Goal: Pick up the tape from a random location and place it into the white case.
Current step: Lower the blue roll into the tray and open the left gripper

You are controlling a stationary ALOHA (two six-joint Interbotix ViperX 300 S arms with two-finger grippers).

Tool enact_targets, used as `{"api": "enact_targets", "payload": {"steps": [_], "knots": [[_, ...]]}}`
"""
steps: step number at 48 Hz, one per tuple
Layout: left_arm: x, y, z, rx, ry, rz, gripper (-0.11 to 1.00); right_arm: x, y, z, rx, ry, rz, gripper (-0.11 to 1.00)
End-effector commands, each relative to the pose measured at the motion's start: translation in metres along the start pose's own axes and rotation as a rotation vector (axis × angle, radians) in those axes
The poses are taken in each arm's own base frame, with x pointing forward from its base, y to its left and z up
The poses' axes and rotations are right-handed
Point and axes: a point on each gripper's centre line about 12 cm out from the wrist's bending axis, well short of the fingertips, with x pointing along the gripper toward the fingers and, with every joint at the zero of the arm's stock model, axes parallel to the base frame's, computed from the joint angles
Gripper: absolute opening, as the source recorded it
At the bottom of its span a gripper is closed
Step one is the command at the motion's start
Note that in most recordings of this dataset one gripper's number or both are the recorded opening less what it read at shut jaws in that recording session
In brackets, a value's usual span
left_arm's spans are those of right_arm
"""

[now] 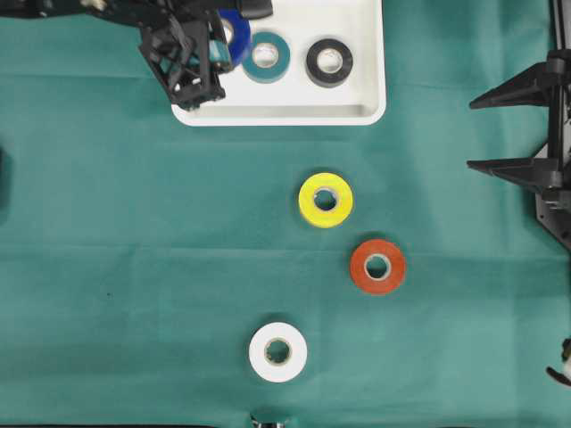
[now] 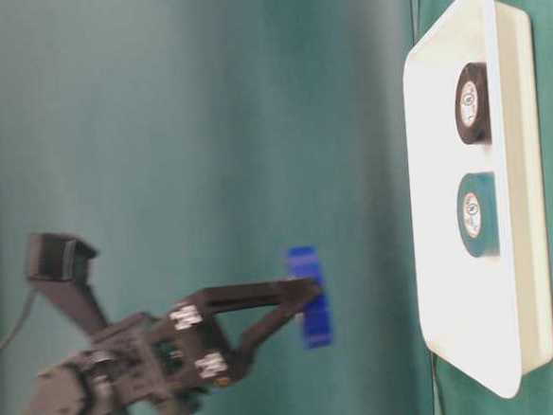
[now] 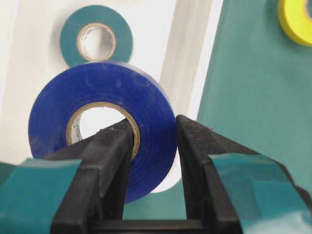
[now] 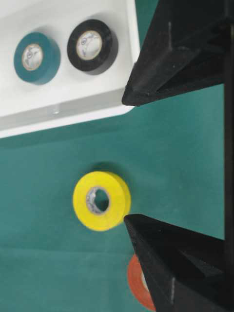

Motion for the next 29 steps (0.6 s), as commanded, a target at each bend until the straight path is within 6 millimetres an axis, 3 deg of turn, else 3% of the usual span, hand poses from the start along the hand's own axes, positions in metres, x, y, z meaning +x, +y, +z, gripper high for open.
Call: {"api": "enact_targets", "payload": {"steps": [1,12,29], "knots": [[0.008,0.004,0.0,-0.006,-0.018,0.008,0.23,-0.001,0.0,0.007,-0.002,-0.013,-0.003,0.85],[0.056,0.009,-0.019,-0.021,0.021,0.013,0.23,-0.001,0.0,0.007,-0.001,-0.013,-0.003,0.85],[0.089,0.017,-0.036,-0.037,0.05,0.02,0.23,0.0,0.0,0.006,-0.001,-0.01,-0.004,0.85]]}}
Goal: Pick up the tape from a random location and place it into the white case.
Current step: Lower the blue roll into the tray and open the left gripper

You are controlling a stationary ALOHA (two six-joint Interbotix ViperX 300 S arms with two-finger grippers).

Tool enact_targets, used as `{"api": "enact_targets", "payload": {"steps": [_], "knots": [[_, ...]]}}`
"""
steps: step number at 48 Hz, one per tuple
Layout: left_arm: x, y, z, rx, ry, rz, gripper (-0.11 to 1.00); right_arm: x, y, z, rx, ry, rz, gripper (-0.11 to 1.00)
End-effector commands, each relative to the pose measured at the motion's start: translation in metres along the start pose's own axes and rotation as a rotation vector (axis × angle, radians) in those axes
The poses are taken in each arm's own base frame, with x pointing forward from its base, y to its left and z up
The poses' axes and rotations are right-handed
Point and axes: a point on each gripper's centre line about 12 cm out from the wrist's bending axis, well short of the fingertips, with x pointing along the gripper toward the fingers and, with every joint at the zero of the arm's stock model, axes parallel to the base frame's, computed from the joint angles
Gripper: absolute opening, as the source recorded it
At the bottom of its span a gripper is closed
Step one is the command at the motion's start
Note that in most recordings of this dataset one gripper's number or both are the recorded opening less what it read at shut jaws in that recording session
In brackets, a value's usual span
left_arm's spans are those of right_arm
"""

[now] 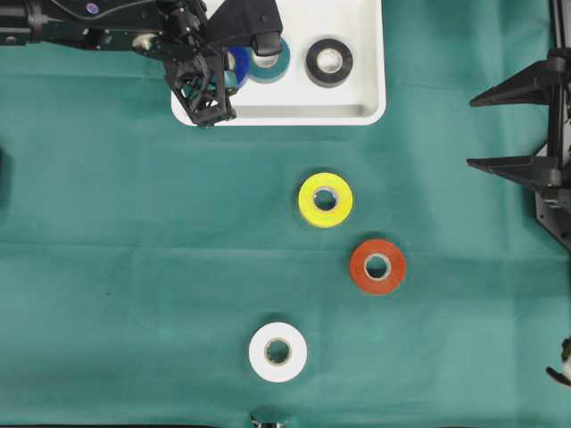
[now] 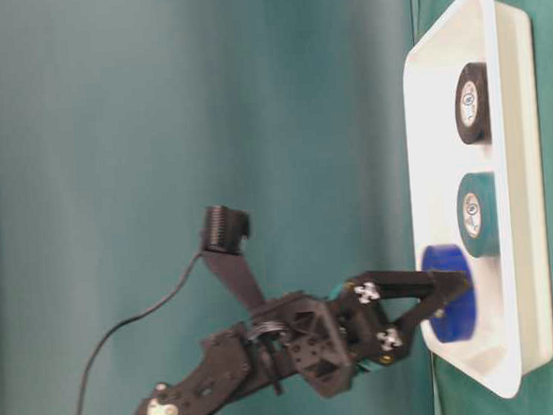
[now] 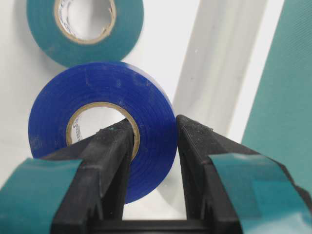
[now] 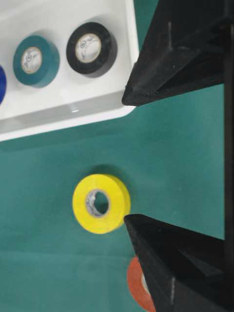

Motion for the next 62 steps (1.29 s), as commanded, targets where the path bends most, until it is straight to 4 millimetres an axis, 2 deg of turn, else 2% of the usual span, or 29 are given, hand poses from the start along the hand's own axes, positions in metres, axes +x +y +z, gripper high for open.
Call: {"api": "enact_targets", "payload": {"steps": [1,14,46,48,58,62], "knots": [[-0.003,0.003,0.004,-0.003,-0.03,0.006,0.23,-0.001,0.001,0.007,-0.001,-0.015,0.002,0.85],[0.017,0.006,-0.007,-0.007,-0.006,0.008,0.23,-0.001,0.001,0.007,-0.001,-0.014,0.001,0.85],[0.014,0.006,0.0,-0.007,-0.026,0.008,0.23,-0.001,0.001,0.007,0.001,-0.01,-0.001,0.85],[0.014,0.006,0.001,-0.007,-0.027,0.008,0.28,-0.001,0.001,0.007,0.001,-0.01,-0.001,0.85],[0.009,0.007,0.003,-0.003,-0.039,0.01,0.86,0.0,0.001,0.006,0.0,-0.008,-0.001,0.85],[0.006,0.007,0.004,0.012,-0.045,0.01,0.98,-0.001,0.001,0.007,0.001,-0.008,-0.001,0.85]]}}
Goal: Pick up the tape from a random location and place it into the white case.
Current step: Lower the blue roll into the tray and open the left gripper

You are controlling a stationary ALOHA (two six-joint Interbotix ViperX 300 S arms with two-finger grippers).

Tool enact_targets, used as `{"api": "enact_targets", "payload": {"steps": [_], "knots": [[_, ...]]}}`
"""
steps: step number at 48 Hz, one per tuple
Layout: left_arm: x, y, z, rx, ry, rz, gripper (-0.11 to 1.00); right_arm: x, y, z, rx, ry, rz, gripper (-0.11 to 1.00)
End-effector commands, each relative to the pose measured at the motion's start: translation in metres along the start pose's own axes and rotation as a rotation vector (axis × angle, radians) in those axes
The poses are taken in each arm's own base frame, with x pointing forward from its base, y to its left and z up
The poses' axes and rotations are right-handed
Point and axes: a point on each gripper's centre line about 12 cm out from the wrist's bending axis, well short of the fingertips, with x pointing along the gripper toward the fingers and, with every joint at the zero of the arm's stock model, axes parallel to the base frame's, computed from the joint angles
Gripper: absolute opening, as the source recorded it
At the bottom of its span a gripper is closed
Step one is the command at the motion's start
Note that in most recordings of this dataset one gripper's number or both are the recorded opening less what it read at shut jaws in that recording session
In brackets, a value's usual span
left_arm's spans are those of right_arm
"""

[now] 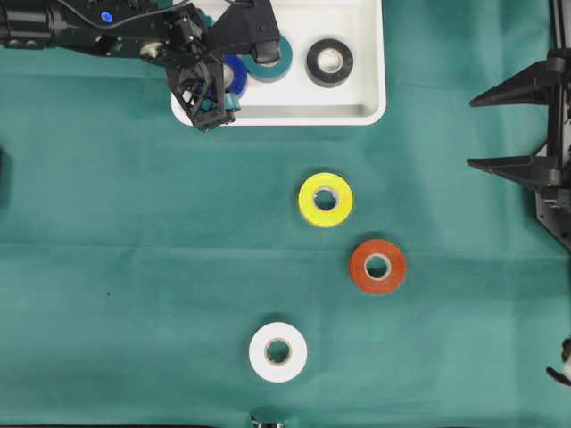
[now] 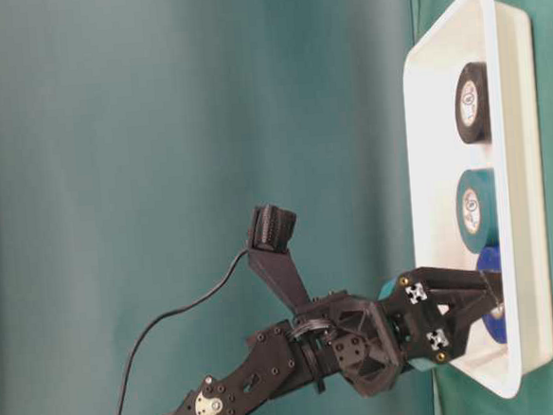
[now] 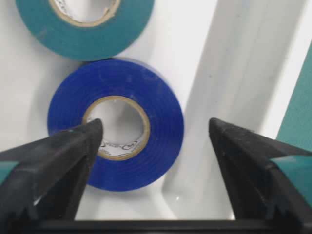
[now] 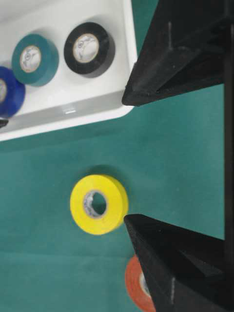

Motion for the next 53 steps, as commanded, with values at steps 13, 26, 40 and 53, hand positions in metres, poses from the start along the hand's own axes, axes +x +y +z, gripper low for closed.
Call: {"api": "enact_targets", "payload": {"steps": [13,26,40,53], "knots": [[-0.03,0.003,0.018,0.032,-0.082,0.01,0.98,-0.001,0.001,0.007,0.001,-0.014,0.001,0.85],[-0.071,0.004,0.03,0.035,-0.076,0.01,0.98,-0.001,0.001,0.007,0.002,-0.013,0.0,0.85],[-0.126,0.005,0.048,0.037,-0.093,0.011,0.98,-0.001,0.001,0.008,0.002,-0.014,0.001,0.85],[-0.185,0.005,0.058,0.037,-0.16,0.017,0.98,-0.001,0.001,0.008,0.003,-0.017,0.001,0.85]]}}
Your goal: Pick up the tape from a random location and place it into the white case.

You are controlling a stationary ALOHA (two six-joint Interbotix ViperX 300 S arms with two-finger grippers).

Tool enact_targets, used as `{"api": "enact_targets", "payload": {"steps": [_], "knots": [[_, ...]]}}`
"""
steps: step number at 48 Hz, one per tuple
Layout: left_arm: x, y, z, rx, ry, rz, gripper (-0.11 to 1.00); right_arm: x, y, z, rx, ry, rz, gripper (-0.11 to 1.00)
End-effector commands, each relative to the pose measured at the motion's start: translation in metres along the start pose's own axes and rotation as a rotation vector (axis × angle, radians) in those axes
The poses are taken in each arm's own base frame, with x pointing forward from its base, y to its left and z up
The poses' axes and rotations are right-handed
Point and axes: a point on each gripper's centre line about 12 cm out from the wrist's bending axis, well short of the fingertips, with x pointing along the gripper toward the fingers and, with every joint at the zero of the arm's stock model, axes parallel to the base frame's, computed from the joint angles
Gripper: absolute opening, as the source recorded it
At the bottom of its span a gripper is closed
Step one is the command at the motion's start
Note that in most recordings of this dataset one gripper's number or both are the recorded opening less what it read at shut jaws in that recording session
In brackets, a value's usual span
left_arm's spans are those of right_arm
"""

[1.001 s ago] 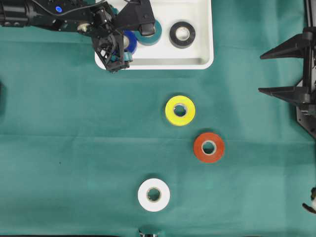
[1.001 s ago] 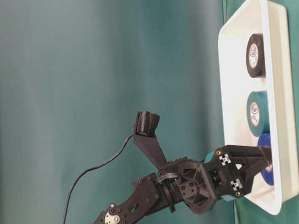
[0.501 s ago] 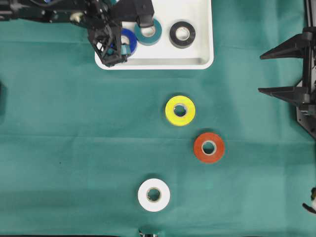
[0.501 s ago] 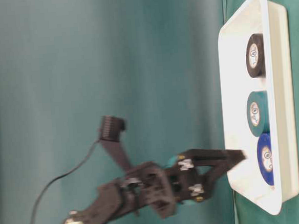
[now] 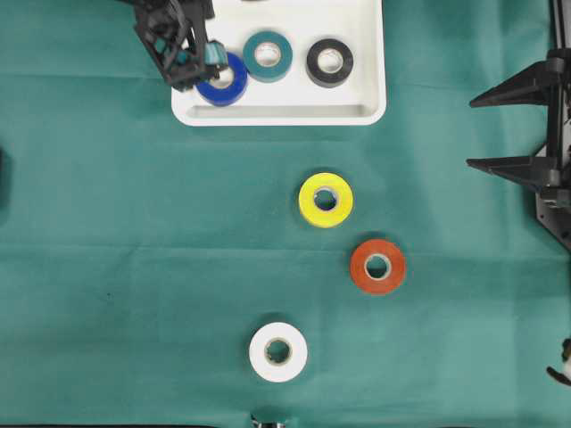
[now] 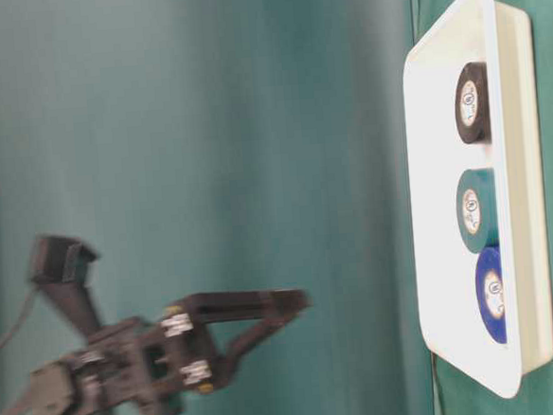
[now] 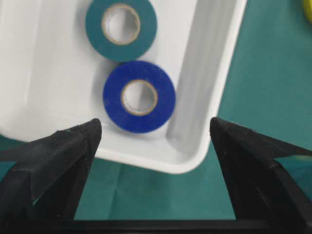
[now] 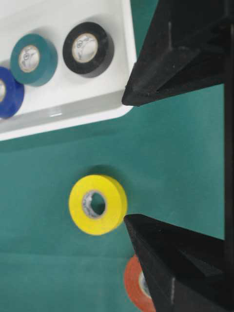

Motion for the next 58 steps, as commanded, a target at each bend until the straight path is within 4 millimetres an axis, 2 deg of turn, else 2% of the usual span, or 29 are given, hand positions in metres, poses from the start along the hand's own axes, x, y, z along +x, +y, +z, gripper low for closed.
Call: {"api": "enact_targets", "payload": {"steps": [1,15,26,37,51,58], "knots": [[-0.035,0.003,0.011,-0.001,-0.087,0.013,0.98,-0.002,0.001,0.009,0.001,-0.02,0.002,0.85],[-0.039,0.001,0.009,0.0,-0.091,0.012,0.98,-0.001,0.001,0.008,0.001,-0.018,0.002,0.85],[-0.038,-0.01,0.01,0.025,-0.091,-0.004,0.98,-0.002,0.001,0.009,0.001,-0.021,0.003,0.85],[-0.038,-0.044,0.01,0.093,-0.092,-0.051,0.98,-0.002,0.001,0.009,0.0,-0.021,0.003,0.85],[-0.041,-0.107,0.01,0.207,-0.126,-0.136,0.98,-0.002,0.001,0.009,-0.002,-0.02,0.002,0.85],[-0.042,-0.119,0.008,0.214,-0.131,-0.154,0.98,-0.002,0.002,0.01,-0.002,-0.021,0.003,0.85]]}}
